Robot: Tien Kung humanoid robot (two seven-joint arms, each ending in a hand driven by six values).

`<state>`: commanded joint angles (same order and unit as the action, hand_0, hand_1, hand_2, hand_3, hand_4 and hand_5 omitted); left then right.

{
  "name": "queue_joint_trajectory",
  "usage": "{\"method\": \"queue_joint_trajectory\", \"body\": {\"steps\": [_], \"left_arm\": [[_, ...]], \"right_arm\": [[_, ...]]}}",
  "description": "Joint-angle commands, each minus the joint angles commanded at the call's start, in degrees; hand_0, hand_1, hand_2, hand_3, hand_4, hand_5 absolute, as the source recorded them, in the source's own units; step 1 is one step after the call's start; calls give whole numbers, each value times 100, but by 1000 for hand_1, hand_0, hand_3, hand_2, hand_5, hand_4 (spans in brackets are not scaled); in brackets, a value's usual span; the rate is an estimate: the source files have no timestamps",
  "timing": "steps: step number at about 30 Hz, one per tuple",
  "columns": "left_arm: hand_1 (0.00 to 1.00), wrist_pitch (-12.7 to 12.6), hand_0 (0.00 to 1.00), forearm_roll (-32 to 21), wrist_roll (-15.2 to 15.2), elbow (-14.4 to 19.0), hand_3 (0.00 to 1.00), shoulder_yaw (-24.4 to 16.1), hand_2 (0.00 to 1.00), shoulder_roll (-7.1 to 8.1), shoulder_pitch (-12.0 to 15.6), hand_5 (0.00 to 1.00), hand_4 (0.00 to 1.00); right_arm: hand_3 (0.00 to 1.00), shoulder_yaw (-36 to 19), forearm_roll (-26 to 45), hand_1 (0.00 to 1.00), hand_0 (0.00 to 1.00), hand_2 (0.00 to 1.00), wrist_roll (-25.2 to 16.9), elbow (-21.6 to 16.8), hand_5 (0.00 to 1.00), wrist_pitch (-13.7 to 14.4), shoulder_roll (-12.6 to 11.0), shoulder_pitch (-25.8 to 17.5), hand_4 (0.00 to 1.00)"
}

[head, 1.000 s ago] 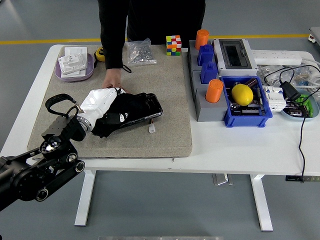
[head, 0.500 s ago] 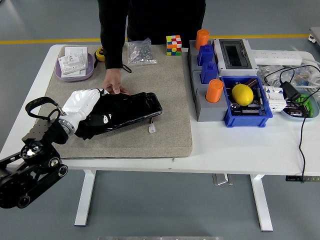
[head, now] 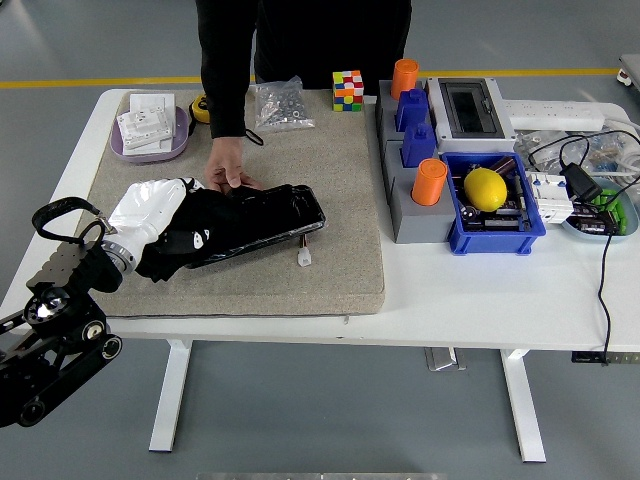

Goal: Pick the rag up,wipe the panel,place it on the desk

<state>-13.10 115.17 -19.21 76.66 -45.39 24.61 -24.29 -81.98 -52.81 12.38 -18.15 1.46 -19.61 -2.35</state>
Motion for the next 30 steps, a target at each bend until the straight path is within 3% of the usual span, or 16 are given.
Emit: {"method": "queue_joint_trajectory", "body": {"steps": [11,30], "left_arm": [[123,-26,223,-51,5,-23,292,125,437,-20,-12,2,2],[124,59,223,-258,-70,-264,294,764,437,-508,-610,2,2]], "right_arm": [[618,11,-9,456,689,640,11,3,703,-8,-12,-4,998],[618,78,-11,456,689,640,34,-31,702,-39,-24,30,998]]}}
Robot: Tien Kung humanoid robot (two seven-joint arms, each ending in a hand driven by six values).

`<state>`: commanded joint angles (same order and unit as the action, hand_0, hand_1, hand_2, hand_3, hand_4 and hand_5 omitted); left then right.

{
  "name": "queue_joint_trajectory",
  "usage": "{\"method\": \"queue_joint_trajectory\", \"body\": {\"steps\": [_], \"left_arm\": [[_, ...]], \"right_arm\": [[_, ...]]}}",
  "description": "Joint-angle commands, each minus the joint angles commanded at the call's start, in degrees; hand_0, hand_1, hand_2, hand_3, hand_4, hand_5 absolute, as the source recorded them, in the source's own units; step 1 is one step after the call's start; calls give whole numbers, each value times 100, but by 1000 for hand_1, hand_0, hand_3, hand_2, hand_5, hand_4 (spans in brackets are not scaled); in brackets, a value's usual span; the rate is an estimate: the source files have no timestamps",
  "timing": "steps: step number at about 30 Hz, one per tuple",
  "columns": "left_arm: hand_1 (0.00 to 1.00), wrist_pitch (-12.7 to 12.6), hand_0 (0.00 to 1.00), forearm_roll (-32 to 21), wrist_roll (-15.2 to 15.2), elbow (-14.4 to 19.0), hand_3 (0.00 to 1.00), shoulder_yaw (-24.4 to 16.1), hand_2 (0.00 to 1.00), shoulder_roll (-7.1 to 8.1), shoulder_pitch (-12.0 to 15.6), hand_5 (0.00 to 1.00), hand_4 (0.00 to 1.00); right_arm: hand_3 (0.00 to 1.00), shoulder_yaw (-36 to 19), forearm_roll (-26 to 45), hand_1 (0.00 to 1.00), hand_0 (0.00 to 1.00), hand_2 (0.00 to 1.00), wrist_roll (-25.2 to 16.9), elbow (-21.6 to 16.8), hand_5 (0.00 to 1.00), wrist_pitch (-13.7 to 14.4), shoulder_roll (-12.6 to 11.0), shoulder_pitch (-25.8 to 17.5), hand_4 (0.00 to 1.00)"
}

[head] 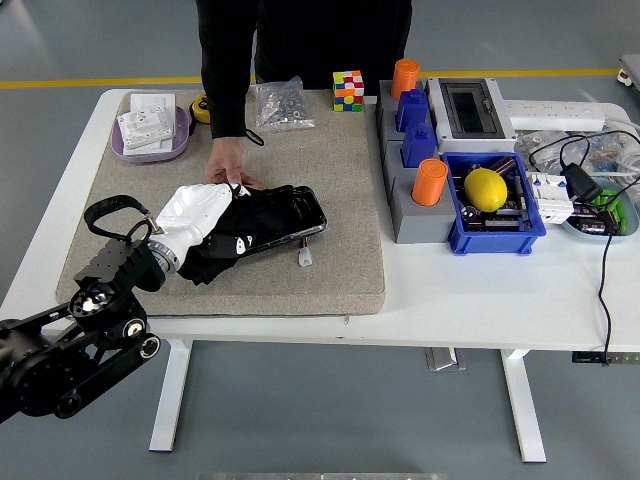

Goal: Pick the rag up,wipe the panel,place it on the desk

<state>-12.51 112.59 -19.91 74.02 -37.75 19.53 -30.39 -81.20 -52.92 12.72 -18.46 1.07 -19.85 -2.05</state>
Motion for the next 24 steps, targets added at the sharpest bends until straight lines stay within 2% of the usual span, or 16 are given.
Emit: {"method": "queue_joint_trajectory", "body": {"steps": [7,15,22,24], "left_arm": [[124,-46,223,-162,28,-271,294,220,437,-293,-288,2,2],[124,-63,223,-282,30,-459,294,429,437,-494,-513,2,2],[124,-73,223,-406,30,-714,294,533,437,-725,-718,2,2],[124,-74,223,-467,33,-865,294,568,437,-834,-796,2,2]], "right_arm": [[618,73,19,456,689,640,-5,-20,702,13,2,44,998],[617,132,31,456,689,640,-6,-47,702,25,-1,73,998],[618,148,19,456,689,640,6,-43,702,5,-22,77,998],[618,157,16,456,689,640,6,-46,702,5,-25,84,998]]}}
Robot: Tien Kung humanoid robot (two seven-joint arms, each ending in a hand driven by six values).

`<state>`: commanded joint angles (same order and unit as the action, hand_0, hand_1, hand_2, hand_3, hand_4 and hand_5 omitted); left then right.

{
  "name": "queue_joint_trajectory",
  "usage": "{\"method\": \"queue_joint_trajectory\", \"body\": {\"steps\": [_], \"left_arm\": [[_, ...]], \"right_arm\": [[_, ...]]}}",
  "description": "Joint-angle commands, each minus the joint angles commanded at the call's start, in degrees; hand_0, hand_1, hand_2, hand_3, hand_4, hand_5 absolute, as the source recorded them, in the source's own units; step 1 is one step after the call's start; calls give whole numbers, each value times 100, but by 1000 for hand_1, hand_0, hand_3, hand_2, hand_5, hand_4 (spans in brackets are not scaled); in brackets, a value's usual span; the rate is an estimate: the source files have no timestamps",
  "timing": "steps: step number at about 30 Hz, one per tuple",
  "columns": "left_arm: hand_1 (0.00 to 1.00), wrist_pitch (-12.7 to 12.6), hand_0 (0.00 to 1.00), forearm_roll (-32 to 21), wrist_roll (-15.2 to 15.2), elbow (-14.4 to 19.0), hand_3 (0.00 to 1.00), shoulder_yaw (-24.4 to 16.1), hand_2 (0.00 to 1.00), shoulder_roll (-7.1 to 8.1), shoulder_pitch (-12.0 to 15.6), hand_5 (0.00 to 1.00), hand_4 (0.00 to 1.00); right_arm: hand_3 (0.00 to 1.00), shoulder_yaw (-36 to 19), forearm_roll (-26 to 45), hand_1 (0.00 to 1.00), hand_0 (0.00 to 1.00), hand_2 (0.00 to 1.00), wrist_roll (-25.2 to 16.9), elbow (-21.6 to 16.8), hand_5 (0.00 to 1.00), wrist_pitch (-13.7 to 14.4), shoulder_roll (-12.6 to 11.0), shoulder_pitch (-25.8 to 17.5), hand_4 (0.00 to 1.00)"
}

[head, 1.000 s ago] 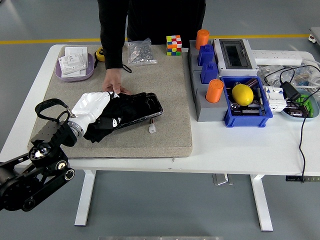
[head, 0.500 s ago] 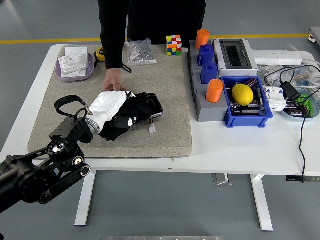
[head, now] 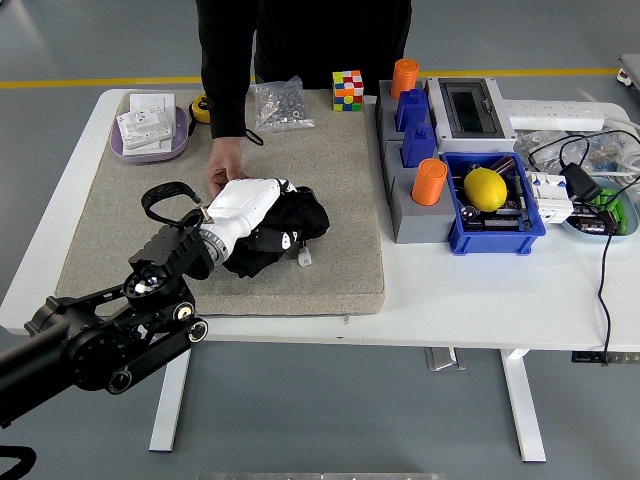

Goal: Pick the rag up,wipe the panel,place it on the desk

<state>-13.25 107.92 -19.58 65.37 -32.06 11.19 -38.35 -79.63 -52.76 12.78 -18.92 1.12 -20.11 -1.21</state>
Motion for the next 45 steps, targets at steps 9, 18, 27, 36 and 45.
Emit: {"method": "queue_joint_trajectory", "body": {"steps": [9,18,27,36,45], "left_arm": [[124,-20,223,-146,19,-392,294,153,436,-236,-172,2,2],[124,-54,223,-157,12,-465,294,156,437,-389,-233,2,2],[124,-66,225,-171,8,-484,295,168,436,-509,-252,2,2],[124,-51,224,-65,-13,-442,296,101,436,-356,-110,2,2],[124,-47,223,95,-36,-237,295,-106,436,-117,83,2,2]], "right_arm": [[618,29,4,456,689,640,4,-37,702,13,-12,7,998],[618,57,10,456,690,640,0,-28,701,14,-14,19,998],[617,89,24,456,690,640,-10,-30,702,25,-7,37,998],[618,6,-8,456,690,640,-9,12,702,1,4,-19,998],[618,-28,1,456,690,639,-38,30,701,11,34,-55,998]]}}
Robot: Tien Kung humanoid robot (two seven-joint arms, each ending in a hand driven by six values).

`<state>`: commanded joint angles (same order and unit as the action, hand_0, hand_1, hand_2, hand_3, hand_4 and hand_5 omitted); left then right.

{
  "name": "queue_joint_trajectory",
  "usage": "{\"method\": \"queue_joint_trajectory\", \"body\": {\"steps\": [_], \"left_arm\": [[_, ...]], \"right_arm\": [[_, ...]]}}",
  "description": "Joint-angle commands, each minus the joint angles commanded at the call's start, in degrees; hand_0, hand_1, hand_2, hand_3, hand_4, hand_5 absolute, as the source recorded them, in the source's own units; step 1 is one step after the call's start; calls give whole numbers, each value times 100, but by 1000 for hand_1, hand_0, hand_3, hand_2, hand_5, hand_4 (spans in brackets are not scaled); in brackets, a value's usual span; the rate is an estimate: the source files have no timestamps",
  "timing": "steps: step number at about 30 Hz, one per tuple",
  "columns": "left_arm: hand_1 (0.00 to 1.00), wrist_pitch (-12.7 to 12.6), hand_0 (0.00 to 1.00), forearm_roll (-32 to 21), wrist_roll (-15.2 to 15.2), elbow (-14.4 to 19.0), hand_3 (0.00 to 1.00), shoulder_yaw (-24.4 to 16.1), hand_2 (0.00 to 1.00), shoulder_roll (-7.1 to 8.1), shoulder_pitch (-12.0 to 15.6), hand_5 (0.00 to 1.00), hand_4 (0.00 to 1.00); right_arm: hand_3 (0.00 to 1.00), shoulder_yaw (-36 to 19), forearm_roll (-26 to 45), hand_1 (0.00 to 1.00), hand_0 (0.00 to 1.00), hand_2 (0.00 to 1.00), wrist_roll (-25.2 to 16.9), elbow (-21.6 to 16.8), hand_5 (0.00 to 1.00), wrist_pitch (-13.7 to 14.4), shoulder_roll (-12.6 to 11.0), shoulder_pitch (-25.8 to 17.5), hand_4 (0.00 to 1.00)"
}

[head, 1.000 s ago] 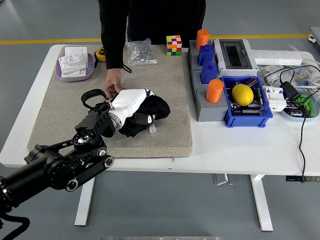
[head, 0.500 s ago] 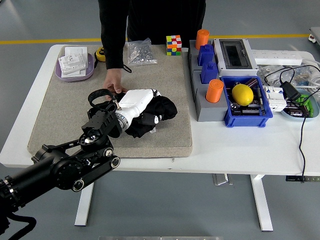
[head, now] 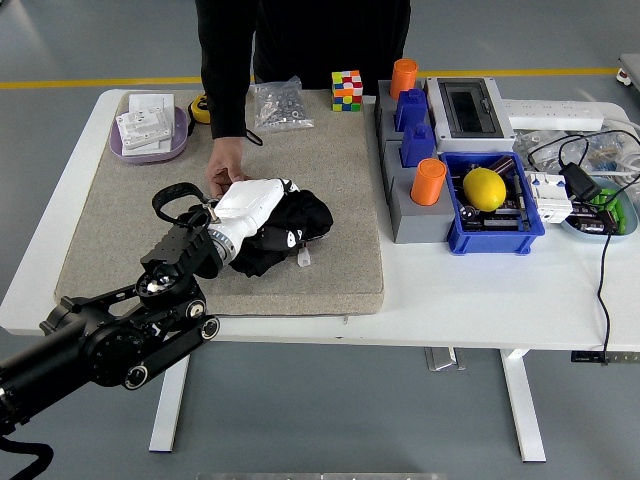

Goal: Pick the rag up,wipe the panel,place it on the desk

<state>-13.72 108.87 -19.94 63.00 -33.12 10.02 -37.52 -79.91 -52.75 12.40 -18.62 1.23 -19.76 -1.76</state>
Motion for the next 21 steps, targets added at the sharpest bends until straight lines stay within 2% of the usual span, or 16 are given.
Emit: {"method": "queue_joint_trajectory", "body": {"steps": [21], "left_arm": [[125,8,225,235,-6,222,295,-414,438,450,405,2,2]], "right_arm": [[617,-132,-54,456,689,639,-8,65,701,-48,34,-90,998]]}}
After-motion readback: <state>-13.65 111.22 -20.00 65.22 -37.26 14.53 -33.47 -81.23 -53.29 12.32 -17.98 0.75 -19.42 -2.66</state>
